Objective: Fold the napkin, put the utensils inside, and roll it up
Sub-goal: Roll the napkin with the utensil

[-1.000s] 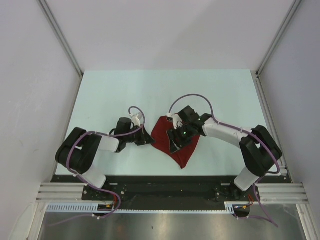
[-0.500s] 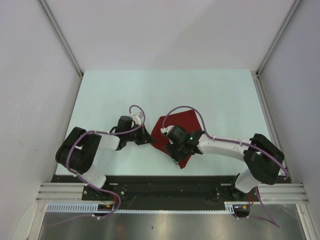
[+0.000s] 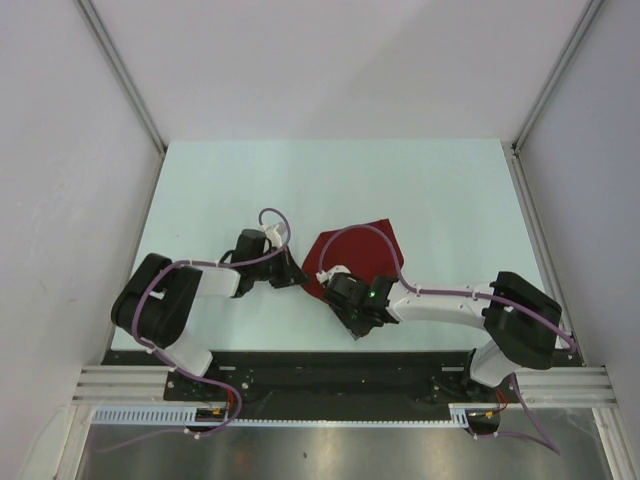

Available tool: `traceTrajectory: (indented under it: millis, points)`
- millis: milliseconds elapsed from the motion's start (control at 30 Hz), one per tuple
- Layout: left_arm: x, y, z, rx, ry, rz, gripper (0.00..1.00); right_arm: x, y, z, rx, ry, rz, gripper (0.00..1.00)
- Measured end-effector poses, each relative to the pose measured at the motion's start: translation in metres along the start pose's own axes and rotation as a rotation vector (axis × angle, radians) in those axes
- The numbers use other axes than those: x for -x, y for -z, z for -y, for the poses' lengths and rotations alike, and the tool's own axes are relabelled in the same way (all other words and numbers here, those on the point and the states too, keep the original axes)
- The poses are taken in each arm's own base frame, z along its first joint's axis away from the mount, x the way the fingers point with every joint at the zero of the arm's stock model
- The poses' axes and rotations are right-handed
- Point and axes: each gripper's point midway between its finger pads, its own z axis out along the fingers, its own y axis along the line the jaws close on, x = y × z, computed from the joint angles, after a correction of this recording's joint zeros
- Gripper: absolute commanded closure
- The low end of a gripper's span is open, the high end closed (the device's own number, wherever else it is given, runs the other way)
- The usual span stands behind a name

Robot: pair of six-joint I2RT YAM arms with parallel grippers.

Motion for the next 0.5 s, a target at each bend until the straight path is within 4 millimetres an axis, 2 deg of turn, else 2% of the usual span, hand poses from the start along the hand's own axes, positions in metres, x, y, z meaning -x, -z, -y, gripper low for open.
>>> traceTrajectory:
  millis: [100,200,367,500]
  points:
    - [0.0008,-0.0002,-0.0008,0.005,0.000,0.003,1.00,-0.0024,-0.0020,-0.0008,-0.001,-0.004,-0.011,0.89]
    - [0.0010,-0.0001,-0.0006,0.006,0.001,0.002,1.00,-0.0031,-0.0024,-0.0024,0.008,-0.001,-0.015,1.00]
    - [0.0054,-0.0005,0.0003,0.015,-0.005,0.002,1.00,-0.0010,-0.0030,-0.0053,0.087,-0.038,-0.023,1.00]
    - [0.0077,-0.0003,-0.0012,0.031,-0.010,0.003,1.00,0.0051,0.0039,0.0017,0.223,-0.138,-0.018,1.00]
